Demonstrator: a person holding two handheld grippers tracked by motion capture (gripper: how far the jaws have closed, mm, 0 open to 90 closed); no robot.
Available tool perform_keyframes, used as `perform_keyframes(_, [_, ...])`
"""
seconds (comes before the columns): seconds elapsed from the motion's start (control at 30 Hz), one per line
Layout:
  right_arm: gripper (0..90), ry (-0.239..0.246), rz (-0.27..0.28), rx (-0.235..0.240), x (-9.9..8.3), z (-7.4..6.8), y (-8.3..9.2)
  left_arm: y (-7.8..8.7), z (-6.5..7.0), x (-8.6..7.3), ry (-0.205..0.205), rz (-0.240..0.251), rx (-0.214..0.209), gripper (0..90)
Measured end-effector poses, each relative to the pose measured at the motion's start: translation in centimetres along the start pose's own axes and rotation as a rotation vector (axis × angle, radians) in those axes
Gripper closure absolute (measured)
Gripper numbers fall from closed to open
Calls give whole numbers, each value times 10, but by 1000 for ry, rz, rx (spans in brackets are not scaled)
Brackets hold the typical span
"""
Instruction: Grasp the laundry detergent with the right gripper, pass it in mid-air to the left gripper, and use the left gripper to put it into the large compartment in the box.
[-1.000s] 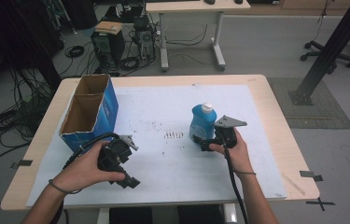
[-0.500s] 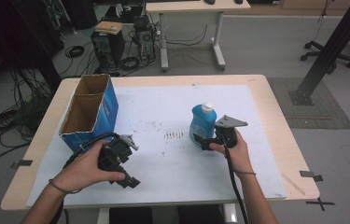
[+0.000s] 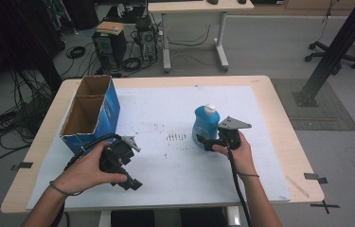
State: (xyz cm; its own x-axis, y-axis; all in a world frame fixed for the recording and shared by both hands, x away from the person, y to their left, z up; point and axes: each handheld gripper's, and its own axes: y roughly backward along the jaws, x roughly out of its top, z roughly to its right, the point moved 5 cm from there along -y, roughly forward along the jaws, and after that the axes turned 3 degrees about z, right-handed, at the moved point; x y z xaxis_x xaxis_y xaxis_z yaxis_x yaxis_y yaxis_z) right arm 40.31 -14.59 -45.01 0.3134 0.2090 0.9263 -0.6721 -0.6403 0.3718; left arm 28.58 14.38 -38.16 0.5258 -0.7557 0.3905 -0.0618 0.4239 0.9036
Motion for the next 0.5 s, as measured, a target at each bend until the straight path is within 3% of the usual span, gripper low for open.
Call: perform_keyframes(0.5, [275,8,16,-22,1,1,-2,1,0,0,0,1,-1,41])
